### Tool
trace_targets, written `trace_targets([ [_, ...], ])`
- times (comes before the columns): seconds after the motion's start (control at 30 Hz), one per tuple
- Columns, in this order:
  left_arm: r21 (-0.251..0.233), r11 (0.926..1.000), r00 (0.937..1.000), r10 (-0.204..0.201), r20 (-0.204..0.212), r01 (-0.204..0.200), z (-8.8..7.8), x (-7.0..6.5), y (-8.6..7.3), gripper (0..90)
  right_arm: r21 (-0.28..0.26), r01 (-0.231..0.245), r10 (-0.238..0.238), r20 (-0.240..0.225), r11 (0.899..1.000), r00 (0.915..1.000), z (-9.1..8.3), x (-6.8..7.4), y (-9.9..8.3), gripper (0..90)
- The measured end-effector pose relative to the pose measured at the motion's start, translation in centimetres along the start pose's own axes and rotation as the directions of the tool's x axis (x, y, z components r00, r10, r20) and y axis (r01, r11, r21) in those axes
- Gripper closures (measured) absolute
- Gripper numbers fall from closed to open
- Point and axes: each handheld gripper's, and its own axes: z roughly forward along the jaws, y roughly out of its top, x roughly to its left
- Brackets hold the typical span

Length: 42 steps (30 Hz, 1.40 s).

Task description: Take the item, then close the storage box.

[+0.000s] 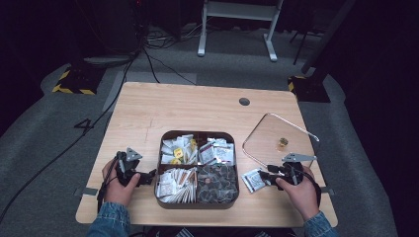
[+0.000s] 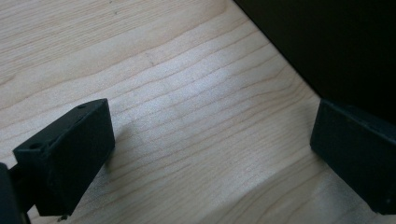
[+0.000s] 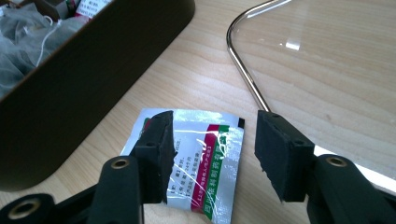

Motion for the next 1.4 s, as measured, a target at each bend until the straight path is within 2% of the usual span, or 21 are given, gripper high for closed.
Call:
trace_targets([
  [0.47, 0.0, 1.0, 1.0, 0.0, 0.0, 0.0, 0.0, 0.0, 0.0, 0.1, -0.086, 0.022, -0.021, 0.016, 0.996, 0.9996, -1.4, -0.3, 1.6, 45.0],
  [0.73, 0.0, 1.0, 1.0, 0.001, -0.001, -0.001, 0.1, 0.0, 0.1, 0.1, -0.163, 0.041, -0.034, 0.041, 0.986, 0.9986, -2.4, -0.6, 2.7, 44.8],
  [0.9, 0.004, 1.0, 1.0, 0.0, -0.001, 0.0, 0.0, 0.0, 0.1, 0.2, -0.187, 0.056, -0.044, 0.071, 0.981, 0.9966, -2.8, -0.9, 3.2, 44.8],
  [1.03, 0.0, 1.0, 1.0, -0.001, -0.004, 0.001, 0.0, 0.0, 0.0, 0.2, -0.191, 0.058, -0.04, 0.096, 0.98, 0.9946, -3.0, -1.5, 3.4, 44.8],
  [1.1, 0.001, 1.0, 1.0, -0.002, -0.004, 0.002, 0.0, 0.0, 0.0, 0.3, -0.193, 0.068, -0.043, 0.131, 0.979, 0.9904, -3.2, -2.4, 3.9, 44.3],
  [1.13, 0.001, 1.0, 1.0, -0.002, -0.003, 0.002, 0.0, 0.0, 0.0, 0.3, -0.193, 0.068, -0.043, 0.131, 0.979, 0.9904, -3.2, -2.4, 3.9, 44.3],
  [1.23, 0.004, 1.0, 1.0, -0.002, -0.001, 0.002, 0.0, 0.0, 0.1, 0.2, -0.186, 0.06, -0.029, 0.166, 0.981, 0.9857, -3.2, -3.8, 4.5, 43.0],
  [1.27, 0.004, 1.0, 1.0, -0.002, -0.001, 0.002, 0.0, 0.0, 0.1, 0.2, -0.186, 0.06, -0.029, 0.166, 0.981, 0.9857, -3.2, -3.8, 4.5, 43.0],
  [1.3, 0.004, 1.0, 1.0, -0.002, -0.001, 0.002, 0.0, 0.0, 0.1, 0.2, -0.18, 0.056, -0.022, 0.183, 0.982, 0.9828, -3.1, -4.6, 4.7, 42.7],
  [1.4, 0.003, 1.0, 1.0, -0.001, -0.002, 0.001, 0.0, 0.0, 0.1, 0.2, -0.175, 0.048, -0.013, 0.195, 0.983, 0.9806, -2.9, -5.2, 4.8, 42.5],
])
